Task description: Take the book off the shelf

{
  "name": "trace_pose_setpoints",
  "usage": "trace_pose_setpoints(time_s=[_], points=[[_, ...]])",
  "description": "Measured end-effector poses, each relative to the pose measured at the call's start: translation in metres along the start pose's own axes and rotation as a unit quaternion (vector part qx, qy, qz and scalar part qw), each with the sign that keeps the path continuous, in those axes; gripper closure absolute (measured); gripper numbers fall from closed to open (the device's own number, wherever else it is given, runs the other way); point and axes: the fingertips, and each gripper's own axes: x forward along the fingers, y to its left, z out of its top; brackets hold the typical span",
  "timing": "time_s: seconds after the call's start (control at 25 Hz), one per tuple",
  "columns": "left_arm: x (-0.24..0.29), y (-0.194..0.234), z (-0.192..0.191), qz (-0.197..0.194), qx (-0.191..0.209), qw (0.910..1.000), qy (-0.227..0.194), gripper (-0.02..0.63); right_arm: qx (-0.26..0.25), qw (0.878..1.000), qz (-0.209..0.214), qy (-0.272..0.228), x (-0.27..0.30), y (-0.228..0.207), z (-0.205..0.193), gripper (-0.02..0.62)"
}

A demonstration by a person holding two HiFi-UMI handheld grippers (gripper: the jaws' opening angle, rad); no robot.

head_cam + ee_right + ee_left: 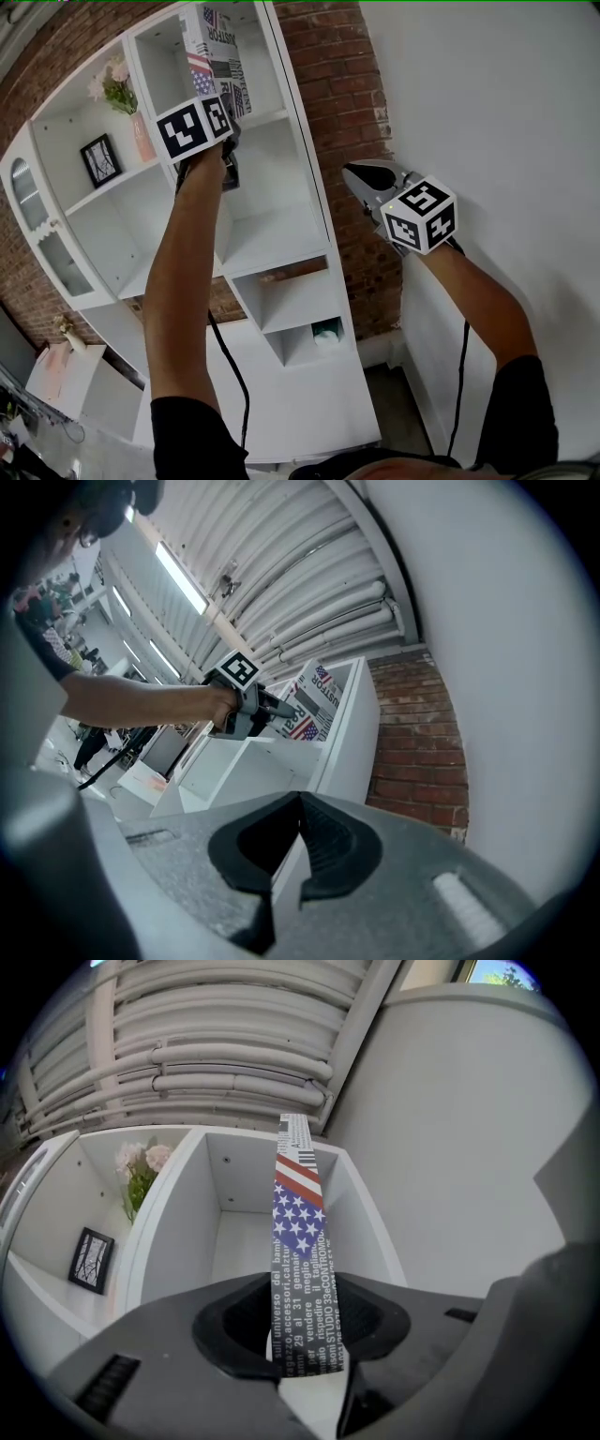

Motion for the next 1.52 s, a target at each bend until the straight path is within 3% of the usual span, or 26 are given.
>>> trace_pose_setpoints(time_s=[0.44, 0.68, 0.92, 1.08, 1.28, 1.52], points=[[-0.111, -0.005, 0.010, -0.074, -0.016, 0.9936, -0.083, 0.451, 0.047, 0.997, 0.023, -0.050, -0.007, 0.047, 0.007, 0.595], [-0.178, -0.006, 0.008, -0.099, -0.001, 0.9860, -0.134, 0.451, 0.010, 0.997, 0.026, -0.075, -0.025, 0.083, 0.005, 0.595], [-0.231, -0.027, -0.053, -0.128, -0.024, 0.9850, -0.112, 0.451, -0.025, 0.996, 0.036, -0.081, -0.044, 0.125, -0.011, 0.595], [-0.260, -0.039, -0.114, -0.146, -0.059, 0.9837, -0.087, 0.451, -0.006, 0.996, 0.037, -0.078, -0.058, 0.150, -0.032, 0.595], [-0.301, -0.060, -0.205, -0.158, -0.081, 0.9812, -0.077, 0.451, 0.027, 0.996, 0.026, -0.078, -0.089, 0.182, -0.088, 0.595], [-0.298, -0.056, -0.213, -0.154, -0.104, 0.9807, -0.060, 0.451, 0.036, 0.998, 0.028, -0.043, -0.072, 0.188, -0.070, 0.595]])
